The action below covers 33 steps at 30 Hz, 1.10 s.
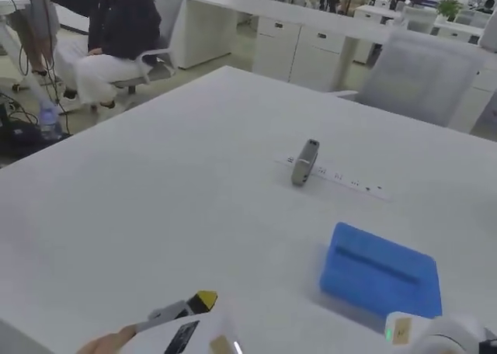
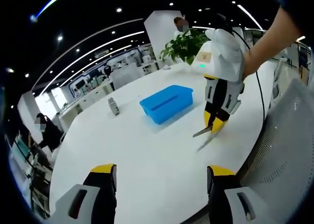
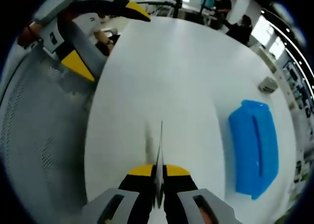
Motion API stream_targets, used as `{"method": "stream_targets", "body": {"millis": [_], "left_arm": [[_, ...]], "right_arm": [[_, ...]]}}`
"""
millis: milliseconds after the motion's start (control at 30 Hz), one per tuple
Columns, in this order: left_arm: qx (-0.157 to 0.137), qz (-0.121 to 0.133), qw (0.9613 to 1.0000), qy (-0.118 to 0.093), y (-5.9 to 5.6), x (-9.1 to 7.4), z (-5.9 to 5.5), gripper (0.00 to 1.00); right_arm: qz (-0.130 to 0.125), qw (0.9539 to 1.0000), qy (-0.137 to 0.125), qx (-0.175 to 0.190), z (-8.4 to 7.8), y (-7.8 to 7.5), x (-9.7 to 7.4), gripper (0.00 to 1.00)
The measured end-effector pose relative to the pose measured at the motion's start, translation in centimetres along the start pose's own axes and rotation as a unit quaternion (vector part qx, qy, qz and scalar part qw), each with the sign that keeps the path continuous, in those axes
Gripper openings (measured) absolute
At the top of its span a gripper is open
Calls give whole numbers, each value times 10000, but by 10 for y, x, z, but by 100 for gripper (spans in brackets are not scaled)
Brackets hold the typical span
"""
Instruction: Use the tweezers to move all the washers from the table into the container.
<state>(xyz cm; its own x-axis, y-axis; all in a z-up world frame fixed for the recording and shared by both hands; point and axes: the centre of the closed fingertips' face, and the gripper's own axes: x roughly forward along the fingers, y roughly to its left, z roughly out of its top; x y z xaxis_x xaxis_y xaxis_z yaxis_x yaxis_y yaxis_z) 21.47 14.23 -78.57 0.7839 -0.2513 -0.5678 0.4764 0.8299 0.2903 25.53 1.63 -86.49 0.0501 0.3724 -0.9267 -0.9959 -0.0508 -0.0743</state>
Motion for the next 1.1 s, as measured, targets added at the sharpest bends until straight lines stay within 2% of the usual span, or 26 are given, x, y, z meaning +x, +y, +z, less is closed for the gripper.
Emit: {"method": "stream_targets", "body": {"millis": [133, 233, 533, 667, 700, 767, 800, 867, 900, 933, 1000, 1033, 1067, 1100], "left_arm": [[-13, -2, 10000, 3, 0, 0, 0, 76], [-25, -3, 10000, 25, 0, 0, 0, 76], [9, -21, 10000, 81, -1, 1, -2, 76], [16, -24, 9999, 96, -1, 2, -3, 76], [21, -24, 9999, 108, -1, 2, -3, 76], [24, -27, 9999, 109, -2, 2, -3, 77], [16, -30, 9999, 107, -2, 2, -3, 77], [-16, -36, 10000, 83, -2, 2, -2, 77], [-36, -33, 10000, 72, -1, 2, -2, 78], [-53, -36, 10000, 61, -1, 2, -2, 78], [-91, -36, 10000, -4, -1, 1, 0, 79], [-104, -30, 9999, -22, -1, 1, 1, 79], [-126, -30, 9999, -50, 0, 1, 2, 79], [-146, -32, 9999, -73, 0, 0, 2, 80]], "right_arm": [[-42, 9999, 80, -94, -1, -4, 6, 3], [9, 10000, 26, -3, -1, -6, 3, 3], [9, 10000, -66, -39, -1, -6, 3, 4], [-80, 9991, -267, 327, 2, -7, -4, 11], [-149, 9980, -410, 447, 6, -8, -9, 11], [-277, 9929, -729, 900, 12, -10, -21, 13], [-369, 9874, -935, 1225, 14, -11, -29, 14], [-566, 9780, -1172, 1632, 14, -13, -42, 17], [-739, 9695, -1352, 1905, 14, -14, -51, 19], [-899, 9591, -1552, 2189, 13, -16, -61, 20], [-1112, 9444, -1765, 2541, 10, -17, -73, 24], [-1282, 9305, -1922, 2842, 8, -17, -83, 28], [-1371, 9238, -2029, 2944, 7, -17, -88, 31], [-1561, 9116, -2165, 3126, 4, -18, -97, 35]]}}
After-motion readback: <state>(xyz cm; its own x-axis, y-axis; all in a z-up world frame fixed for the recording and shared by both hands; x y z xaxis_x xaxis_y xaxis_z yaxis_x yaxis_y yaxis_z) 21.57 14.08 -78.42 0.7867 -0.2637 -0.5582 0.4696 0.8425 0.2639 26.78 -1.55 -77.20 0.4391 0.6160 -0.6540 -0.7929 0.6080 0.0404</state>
